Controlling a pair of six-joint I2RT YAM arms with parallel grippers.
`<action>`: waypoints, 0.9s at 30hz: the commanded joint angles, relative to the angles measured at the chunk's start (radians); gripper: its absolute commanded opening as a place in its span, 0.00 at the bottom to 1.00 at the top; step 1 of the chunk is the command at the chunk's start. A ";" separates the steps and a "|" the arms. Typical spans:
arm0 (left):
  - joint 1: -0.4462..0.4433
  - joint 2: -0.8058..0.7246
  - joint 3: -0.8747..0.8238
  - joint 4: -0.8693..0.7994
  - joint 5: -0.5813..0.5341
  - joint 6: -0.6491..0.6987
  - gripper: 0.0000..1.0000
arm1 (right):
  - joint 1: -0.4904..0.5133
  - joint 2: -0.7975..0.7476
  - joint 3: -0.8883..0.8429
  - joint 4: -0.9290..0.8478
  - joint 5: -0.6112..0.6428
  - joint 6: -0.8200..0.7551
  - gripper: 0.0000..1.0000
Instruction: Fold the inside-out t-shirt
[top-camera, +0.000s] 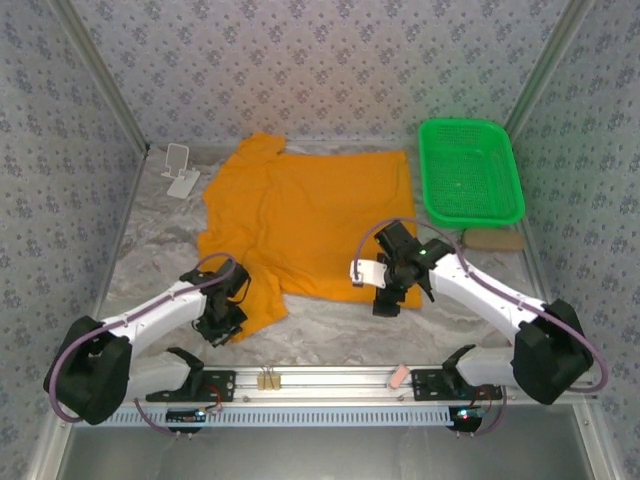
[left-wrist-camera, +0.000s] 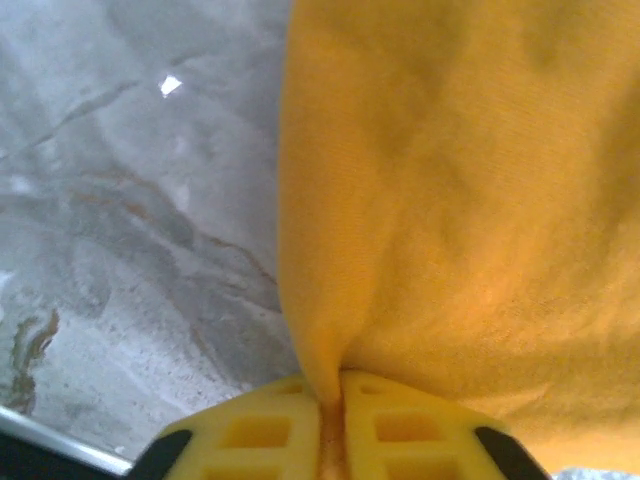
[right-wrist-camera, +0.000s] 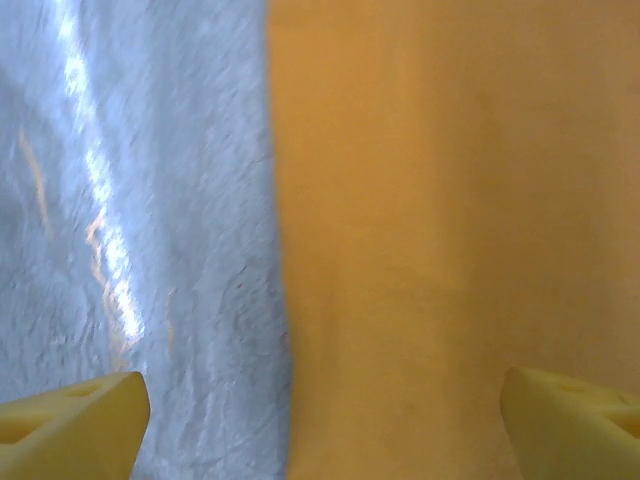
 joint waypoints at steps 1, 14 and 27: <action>-0.003 0.000 -0.061 0.024 -0.029 -0.040 0.00 | 0.012 0.074 -0.055 -0.055 0.149 -0.082 0.78; 0.050 -0.370 0.028 -0.317 0.000 -0.093 0.00 | 0.070 0.152 -0.175 0.162 0.405 -0.055 0.23; 0.123 -0.520 0.356 -0.689 -0.125 -0.021 0.00 | 0.324 -0.104 -0.098 -0.358 0.332 -0.019 0.00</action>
